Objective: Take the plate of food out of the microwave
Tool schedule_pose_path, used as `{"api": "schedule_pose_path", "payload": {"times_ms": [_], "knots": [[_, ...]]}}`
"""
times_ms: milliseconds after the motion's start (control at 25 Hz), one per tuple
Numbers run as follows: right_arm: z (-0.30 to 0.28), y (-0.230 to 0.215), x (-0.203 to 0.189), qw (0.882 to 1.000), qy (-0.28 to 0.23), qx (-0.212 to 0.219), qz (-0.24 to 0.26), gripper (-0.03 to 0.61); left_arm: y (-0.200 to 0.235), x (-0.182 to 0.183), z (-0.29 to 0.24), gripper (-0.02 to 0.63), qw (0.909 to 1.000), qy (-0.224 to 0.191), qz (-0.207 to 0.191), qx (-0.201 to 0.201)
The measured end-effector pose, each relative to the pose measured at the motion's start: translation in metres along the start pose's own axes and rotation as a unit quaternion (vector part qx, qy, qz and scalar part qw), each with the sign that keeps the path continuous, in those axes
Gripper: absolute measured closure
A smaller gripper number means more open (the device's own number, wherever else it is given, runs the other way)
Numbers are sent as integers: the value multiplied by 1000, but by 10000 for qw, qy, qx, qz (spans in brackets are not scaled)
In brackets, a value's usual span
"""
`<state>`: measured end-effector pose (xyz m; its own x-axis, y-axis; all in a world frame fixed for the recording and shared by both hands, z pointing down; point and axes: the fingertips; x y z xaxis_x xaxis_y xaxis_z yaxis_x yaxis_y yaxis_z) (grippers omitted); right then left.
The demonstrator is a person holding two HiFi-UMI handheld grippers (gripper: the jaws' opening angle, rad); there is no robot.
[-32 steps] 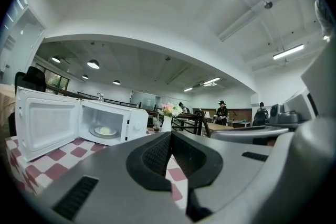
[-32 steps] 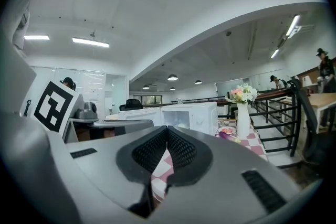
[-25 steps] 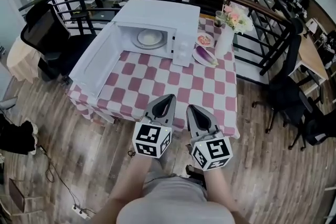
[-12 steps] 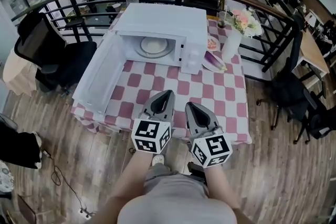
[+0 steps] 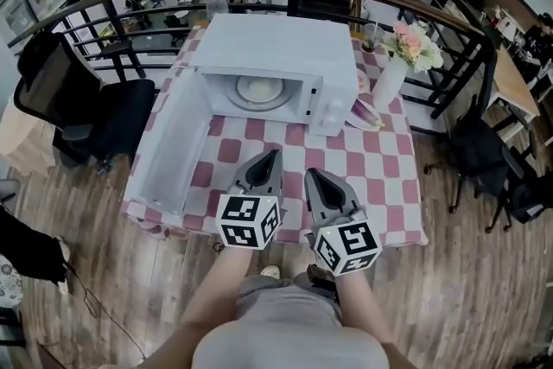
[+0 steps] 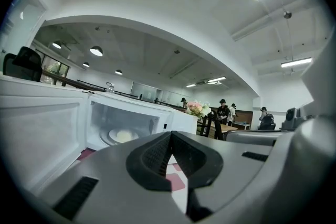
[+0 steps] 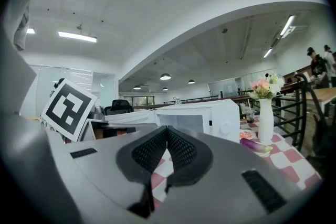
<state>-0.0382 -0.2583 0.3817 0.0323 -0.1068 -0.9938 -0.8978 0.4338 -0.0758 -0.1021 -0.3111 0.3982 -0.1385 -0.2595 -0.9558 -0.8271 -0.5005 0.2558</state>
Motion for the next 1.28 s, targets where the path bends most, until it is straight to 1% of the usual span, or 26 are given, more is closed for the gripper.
{"api": "schedule_pose_path", "payload": {"times_ms": [160,400,480,600,760,920,1080,1120,1280], "knots": [[-15,0,-2,10000,44,-18,29,554,13,-3,-10,612,9997,33,250,-46],[-35,-9,-8,9999,146,-19,-9,552,29,-6,-26,611,9990,26,449,-44],[-42,-13,-8,9999,151,-2,-26,554,34,-7,-33,538,9983,39,574,-54],[-54,-17,-11,9998,179,50,-23,552,47,-7,-42,515,9970,-5,772,37],[-70,-21,-16,9996,243,123,-15,552,64,-10,-57,459,9940,-8,1092,117],[-83,-24,-21,9993,309,201,-53,552,77,-17,-69,448,9859,97,1668,52],[-94,-26,-24,9990,354,277,-88,552,92,-26,-82,374,9760,188,2166,73],[-97,-27,-25,9988,368,295,-98,554,97,-29,-86,360,9728,213,2304,116],[-107,-30,-31,9982,444,376,-136,552,119,-40,-102,359,9573,288,2860,294]]}}
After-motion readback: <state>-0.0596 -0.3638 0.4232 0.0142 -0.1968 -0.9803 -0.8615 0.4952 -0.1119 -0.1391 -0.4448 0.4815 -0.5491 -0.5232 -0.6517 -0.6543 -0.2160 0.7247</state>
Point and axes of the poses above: the fingertips, and each gripper's own axes: z backward along the fingers, y to its left, x out of its top, and after that the axes turned 1 degree about z, right-handed
